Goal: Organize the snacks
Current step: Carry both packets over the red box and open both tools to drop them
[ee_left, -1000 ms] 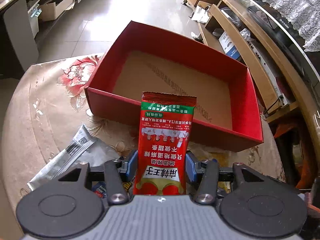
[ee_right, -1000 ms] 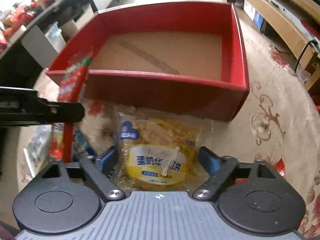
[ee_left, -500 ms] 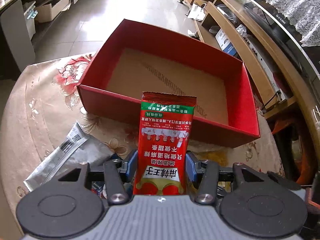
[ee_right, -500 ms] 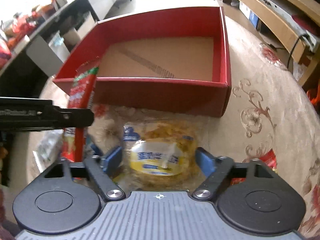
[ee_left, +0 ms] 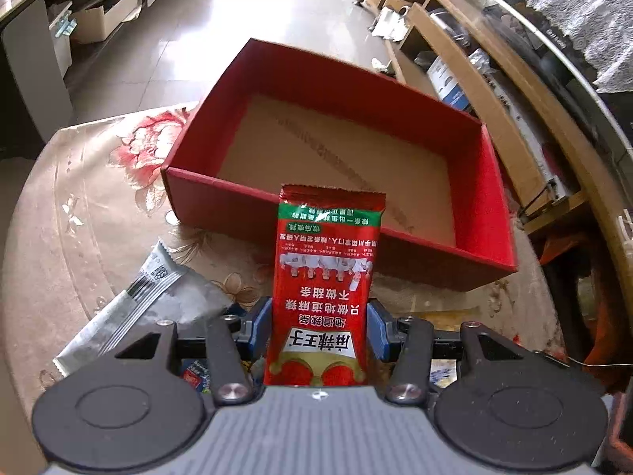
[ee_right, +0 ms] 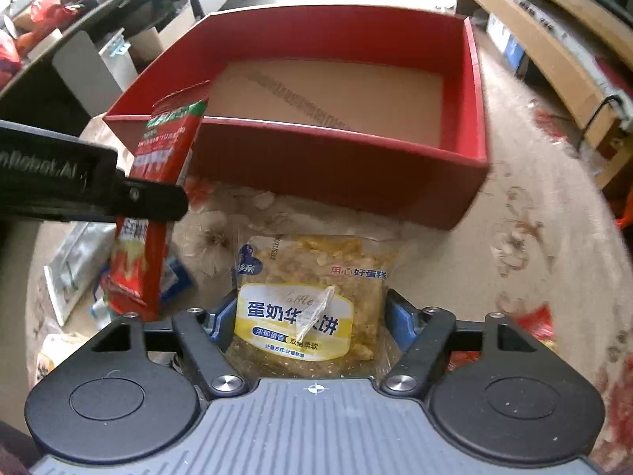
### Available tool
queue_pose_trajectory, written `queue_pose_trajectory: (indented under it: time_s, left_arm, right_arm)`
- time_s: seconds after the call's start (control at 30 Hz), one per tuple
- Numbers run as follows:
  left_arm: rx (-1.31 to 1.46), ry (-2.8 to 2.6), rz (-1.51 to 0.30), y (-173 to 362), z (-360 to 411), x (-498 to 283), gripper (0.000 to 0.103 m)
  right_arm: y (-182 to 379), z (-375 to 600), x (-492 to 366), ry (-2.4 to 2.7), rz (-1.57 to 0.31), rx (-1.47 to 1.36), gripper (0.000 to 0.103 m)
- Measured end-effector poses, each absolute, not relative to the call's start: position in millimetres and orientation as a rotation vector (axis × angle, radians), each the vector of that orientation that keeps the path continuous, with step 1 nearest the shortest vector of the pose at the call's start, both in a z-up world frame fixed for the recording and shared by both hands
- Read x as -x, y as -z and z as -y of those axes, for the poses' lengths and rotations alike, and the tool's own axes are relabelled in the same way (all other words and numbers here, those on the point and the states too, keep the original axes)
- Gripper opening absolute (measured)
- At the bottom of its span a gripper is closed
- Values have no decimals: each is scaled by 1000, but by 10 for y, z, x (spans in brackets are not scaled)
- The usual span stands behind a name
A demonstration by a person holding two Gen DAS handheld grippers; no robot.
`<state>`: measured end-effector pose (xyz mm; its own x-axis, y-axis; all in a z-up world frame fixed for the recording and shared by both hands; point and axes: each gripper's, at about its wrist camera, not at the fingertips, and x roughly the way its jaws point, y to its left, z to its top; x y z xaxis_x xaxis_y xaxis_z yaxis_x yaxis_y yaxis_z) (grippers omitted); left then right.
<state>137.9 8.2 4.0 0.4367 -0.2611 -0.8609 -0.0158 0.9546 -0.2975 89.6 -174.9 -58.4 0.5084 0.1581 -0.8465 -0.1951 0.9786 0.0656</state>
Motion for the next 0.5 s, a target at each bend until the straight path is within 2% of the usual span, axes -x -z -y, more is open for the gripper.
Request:
queue_pose_trajectory:
  time_s: [0.27, 0.37, 0.5]
  left_arm:
    - [277, 169, -1004, -371, 10, -1461, 47]
    - [258, 147, -959, -436, 81, -1617, 45]
    - [299, 120, -1006, -311, -57, -1650, 44]
  right_arm:
    - [-43, 1940, -795, -188, -806, -75, 78]
    - [-124, 1935, -984, -173, -760, -102, 78]
    - [11, 1857, -1281, -145, -788, -63, 78]
